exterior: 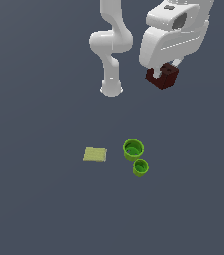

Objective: Pick up a designated object from a clutter of objects.

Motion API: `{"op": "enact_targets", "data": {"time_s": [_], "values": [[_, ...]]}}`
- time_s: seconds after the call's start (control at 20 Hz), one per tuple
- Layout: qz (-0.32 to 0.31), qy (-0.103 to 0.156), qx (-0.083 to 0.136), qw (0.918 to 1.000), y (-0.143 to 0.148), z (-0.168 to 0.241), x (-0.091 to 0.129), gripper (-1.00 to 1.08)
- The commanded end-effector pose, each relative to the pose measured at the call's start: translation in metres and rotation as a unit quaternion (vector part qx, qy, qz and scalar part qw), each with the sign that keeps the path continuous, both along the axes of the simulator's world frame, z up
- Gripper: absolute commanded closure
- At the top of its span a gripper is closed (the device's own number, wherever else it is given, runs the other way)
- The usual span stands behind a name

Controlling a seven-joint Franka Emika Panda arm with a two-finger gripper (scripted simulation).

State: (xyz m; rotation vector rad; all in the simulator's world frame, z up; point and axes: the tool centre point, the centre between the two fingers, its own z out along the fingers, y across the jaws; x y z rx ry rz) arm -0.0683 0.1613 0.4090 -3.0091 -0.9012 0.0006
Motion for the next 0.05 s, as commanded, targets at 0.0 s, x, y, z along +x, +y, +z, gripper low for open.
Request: {"op": "enact_targets", "data": {"time_s": [0.0], "values": [[0.0, 0.0, 0.0, 1.0, -0.0003, 0.0032, 0.0002, 1.08]]}}
